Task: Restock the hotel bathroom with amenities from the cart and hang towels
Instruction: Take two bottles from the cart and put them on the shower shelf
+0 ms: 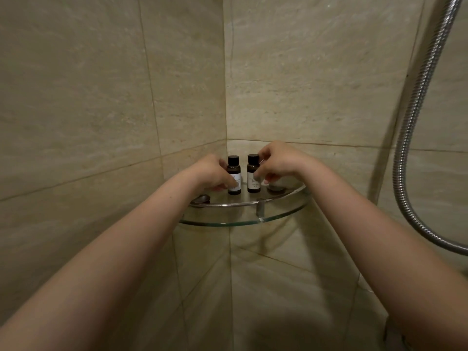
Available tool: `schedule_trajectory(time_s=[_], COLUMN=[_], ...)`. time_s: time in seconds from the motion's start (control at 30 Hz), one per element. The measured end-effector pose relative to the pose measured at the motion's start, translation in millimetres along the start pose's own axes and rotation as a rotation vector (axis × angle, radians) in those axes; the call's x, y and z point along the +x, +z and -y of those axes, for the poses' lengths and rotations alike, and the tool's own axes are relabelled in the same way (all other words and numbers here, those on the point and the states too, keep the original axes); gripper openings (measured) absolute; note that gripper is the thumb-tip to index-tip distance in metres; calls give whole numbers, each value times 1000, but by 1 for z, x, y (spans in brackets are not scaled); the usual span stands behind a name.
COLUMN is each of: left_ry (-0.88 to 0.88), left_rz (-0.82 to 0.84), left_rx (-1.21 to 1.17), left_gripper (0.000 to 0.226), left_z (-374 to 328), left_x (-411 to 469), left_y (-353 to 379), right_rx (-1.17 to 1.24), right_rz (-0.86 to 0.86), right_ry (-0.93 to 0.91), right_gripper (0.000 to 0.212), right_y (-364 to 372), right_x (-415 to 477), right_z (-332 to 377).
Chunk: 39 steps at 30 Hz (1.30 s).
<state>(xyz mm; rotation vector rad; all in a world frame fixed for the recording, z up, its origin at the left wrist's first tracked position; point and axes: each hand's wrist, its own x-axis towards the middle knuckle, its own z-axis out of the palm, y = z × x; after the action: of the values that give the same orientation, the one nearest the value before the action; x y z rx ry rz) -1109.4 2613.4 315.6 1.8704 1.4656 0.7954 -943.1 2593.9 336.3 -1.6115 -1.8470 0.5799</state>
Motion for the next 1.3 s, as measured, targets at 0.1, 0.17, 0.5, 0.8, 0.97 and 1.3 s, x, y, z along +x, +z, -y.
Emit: schedule_trajectory(time_s=[0.1, 0.17, 0.5, 0.8, 0.97, 1.3], left_ry=[7, 8, 8, 8, 113, 265], left_rz=[-29, -31, -34, -118, -239, -358], left_rx=[14, 8, 41, 54, 10, -575], left_gripper=[39, 37, 34, 39, 28, 12], left_z=[-1, -1, -6, -9, -25, -38], left_x=[-1, -2, -6, -21, -54, -110], left_y=[4, 6, 8, -6, -21, 19], right_rx=[-10, 26, 86, 56, 123, 482], right_rz=[-10, -11, -1, -36, -243, -418], right_ry=[4, 5, 12, -21, -140, -192], right_gripper=[18, 22, 24, 41, 19, 2], right_y=[5, 6, 8, -7, -24, -12], right_x=[3, 5, 6, -7, -35, -100], right_z=[2, 1, -2, 0, 9, 1])
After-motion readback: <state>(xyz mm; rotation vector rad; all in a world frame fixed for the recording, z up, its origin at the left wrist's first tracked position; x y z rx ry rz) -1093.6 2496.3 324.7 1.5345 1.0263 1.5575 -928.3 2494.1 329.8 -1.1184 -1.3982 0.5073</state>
